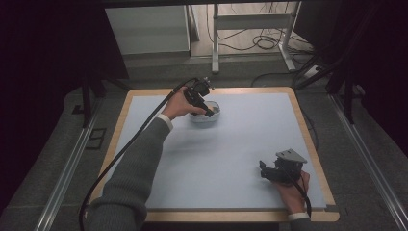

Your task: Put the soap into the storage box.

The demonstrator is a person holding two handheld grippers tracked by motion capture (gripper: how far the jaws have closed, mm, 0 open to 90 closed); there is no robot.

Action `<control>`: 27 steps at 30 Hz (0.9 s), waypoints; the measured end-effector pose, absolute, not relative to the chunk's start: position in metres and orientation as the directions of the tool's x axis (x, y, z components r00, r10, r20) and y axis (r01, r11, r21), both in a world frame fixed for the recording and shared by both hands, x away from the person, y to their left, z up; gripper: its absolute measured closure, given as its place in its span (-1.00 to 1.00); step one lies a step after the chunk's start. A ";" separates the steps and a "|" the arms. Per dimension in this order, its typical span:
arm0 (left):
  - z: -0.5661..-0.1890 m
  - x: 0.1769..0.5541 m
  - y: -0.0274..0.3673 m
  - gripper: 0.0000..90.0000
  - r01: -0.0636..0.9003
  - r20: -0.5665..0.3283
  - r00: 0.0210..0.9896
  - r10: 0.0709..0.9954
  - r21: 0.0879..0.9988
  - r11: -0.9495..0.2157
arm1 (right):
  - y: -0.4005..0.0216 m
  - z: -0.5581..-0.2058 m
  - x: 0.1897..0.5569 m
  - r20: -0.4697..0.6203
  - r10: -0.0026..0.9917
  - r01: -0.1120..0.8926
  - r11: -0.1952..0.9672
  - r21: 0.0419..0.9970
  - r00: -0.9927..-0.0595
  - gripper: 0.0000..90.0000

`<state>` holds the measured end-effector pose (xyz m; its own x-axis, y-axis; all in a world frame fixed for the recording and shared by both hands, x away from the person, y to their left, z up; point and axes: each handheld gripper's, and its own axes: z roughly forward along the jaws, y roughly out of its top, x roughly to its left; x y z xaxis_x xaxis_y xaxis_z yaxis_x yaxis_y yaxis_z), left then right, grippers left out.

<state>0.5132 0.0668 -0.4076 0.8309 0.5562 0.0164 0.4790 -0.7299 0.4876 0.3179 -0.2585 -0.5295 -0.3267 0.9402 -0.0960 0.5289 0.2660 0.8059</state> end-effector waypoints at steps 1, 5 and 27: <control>-0.408 0.512 0.069 -0.42 0.483 0.016 0.827 0.562 0.490 -0.726 | -0.258 -0.530 0.318 -0.097 0.940 0.529 0.267 0.806 -0.327 -0.88; -0.411 0.504 0.077 -0.41 0.496 0.012 0.819 0.574 0.489 -0.718 | -0.258 -0.529 0.318 -0.098 0.940 0.529 0.268 0.805 -0.327 -0.88; -0.415 0.414 0.152 -0.48 0.511 -0.003 0.773 0.635 0.596 -0.619 | -0.257 -0.530 0.318 -0.109 0.941 0.527 0.273 0.805 -0.322 -0.88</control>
<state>0.4144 0.1523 -0.4151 0.7725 0.6349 -0.0032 0.5111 -0.6188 0.5965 0.3175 -0.2570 -0.5298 -0.3216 0.9406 -0.1089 0.5268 0.2733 0.8048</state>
